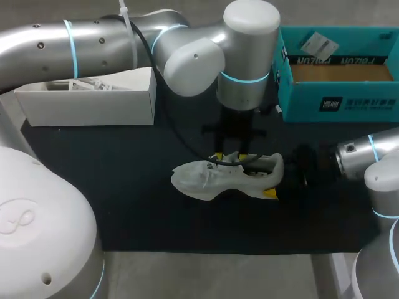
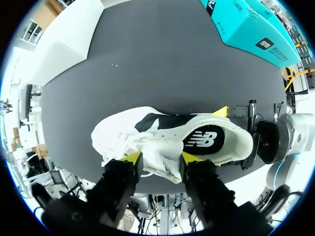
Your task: Take the shoe out of the shoebox, open the shoe tongue, remove and reinsert the insole, then place the shoe into the shoebox
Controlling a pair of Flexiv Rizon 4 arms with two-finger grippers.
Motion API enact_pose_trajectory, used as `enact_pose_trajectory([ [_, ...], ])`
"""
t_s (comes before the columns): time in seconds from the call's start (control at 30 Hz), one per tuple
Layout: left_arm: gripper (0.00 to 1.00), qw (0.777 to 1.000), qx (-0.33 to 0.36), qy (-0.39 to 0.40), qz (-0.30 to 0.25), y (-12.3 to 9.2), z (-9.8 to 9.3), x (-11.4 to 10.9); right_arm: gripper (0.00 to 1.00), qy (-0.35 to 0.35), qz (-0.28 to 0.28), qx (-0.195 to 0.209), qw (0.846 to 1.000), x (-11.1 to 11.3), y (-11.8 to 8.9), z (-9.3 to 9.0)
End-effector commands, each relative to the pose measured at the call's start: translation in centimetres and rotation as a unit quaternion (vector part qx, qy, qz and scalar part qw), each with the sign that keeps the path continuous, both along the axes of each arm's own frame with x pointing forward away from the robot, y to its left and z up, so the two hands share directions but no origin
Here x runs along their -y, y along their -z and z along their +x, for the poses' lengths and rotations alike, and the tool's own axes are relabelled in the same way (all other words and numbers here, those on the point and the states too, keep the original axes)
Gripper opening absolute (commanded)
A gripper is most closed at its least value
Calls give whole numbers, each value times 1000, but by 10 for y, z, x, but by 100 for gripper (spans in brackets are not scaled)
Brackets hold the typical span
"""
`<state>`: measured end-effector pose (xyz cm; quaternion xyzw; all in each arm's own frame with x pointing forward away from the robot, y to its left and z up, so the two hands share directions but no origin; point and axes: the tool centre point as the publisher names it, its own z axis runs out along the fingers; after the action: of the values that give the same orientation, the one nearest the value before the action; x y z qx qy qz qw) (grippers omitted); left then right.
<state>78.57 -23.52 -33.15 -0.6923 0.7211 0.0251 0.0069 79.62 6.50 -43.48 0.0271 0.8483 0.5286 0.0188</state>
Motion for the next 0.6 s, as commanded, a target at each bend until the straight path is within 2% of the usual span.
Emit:
enact_pose_trajectory([
  [0.03,71,1000,0,-9,-2,2,-4,-1,0,1,-1,0,1000,-3,3,1],
  [0.07,86,1000,-2,-12,-4,2,-6,-1,0,1,-1,0,1000,-3,3,1],
  [0.1,93,1000,-2,-18,-6,2,-7,-1,0,1,-1,0,1000,-3,3,1],
  [0.17,96,1000,-1,-24,-4,1,-9,-2,0,1,-1,0,1000,-3,3,1],
  [0.23,91,1000,-2,-31,-4,2,-11,-1,0,1,-1,0,1000,-3,3,1],
  [0.4,36,999,-2,-41,-3,3,-14,-1,0,1,-1,0,1000,-3,3,1],
  [0.47,5,999,-3,-43,-3,4,-15,-1,0,1,-1,0,1000,-3,3,1],
  [0.5,0,999,-3,-43,-3,4,-15,-1,0,1,-1,0,1000,-3,3,1],
  [0.6,0,999,-3,-45,-3,4,-16,-1,0,1,-1,0,1000,-3,3,1],
])
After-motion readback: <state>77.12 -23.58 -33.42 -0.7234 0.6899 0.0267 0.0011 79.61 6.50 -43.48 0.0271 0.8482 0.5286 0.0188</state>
